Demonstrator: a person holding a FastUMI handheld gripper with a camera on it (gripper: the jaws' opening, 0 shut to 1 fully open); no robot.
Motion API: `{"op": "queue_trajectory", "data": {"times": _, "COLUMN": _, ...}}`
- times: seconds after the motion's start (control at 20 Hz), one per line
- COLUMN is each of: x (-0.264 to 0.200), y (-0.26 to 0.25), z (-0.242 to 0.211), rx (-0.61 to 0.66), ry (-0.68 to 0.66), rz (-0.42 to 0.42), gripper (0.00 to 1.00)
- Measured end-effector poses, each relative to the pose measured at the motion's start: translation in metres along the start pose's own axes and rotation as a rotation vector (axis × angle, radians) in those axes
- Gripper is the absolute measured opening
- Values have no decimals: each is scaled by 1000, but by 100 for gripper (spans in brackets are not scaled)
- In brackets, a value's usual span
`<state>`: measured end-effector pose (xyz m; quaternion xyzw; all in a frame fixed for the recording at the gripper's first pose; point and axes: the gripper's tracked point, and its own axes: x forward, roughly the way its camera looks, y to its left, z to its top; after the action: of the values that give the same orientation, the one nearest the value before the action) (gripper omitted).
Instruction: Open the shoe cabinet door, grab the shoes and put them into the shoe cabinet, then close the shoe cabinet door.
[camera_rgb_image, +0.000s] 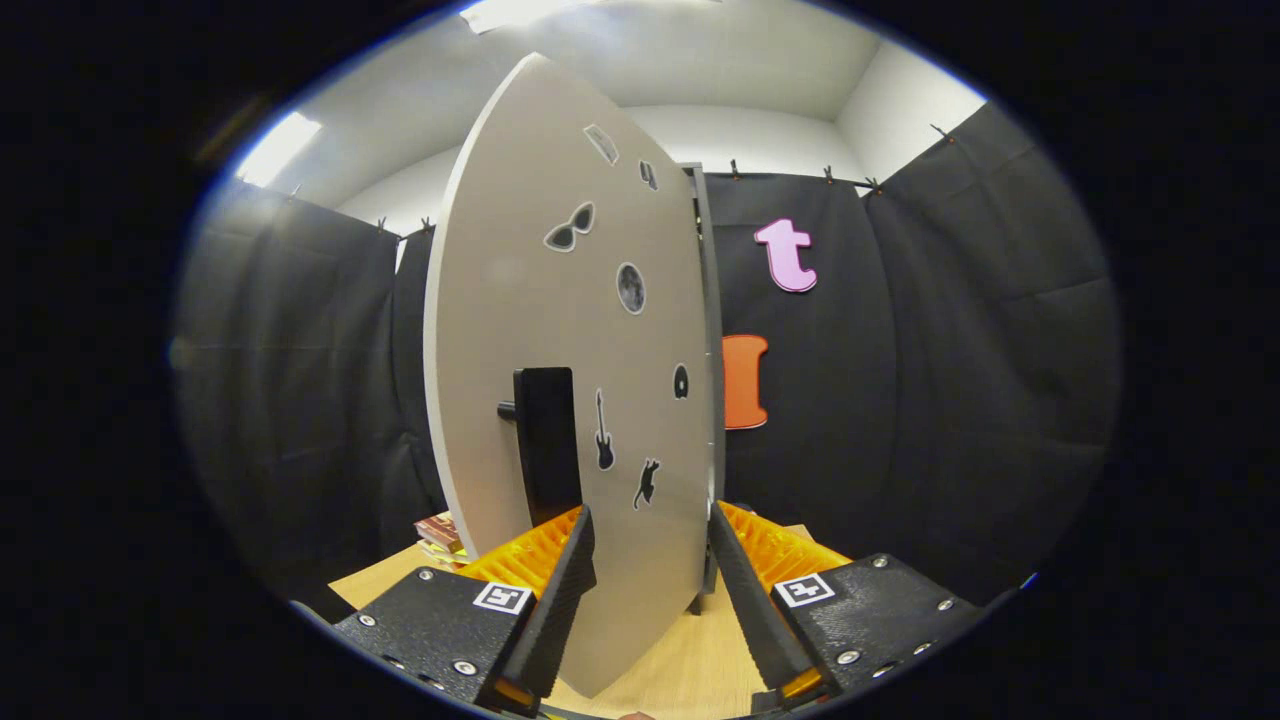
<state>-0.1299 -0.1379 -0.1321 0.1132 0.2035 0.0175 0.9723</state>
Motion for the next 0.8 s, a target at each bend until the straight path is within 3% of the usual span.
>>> {"op": "queue_trajectory", "data": {"times": 0.25, "x": 26, "y": 40, "z": -4, "rx": 60, "ry": 17, "rz": 127, "gripper": 79}}
{"op": "queue_trajectory", "data": {"times": 0.45, "x": 58, "y": 95, "z": -12, "rx": 146, "ry": 31, "rz": 304, "gripper": 88}}
{"op": "queue_trajectory", "data": {"times": 0.5, "x": 66, "y": 100, "z": -10, "rx": 147, "ry": 34, "rz": 318, "gripper": 93}}
{"op": "queue_trajectory", "data": {"times": 0.65, "x": 99, "y": 109, "z": -4, "rx": 153, "ry": -3, "rz": 306, "gripper": 93}}
{"op": "queue_trajectory", "data": {"times": 0.8, "x": 130, "y": 137, "z": -1, "rx": 200, "ry": -12, "rz": 362, "gripper": 94}}
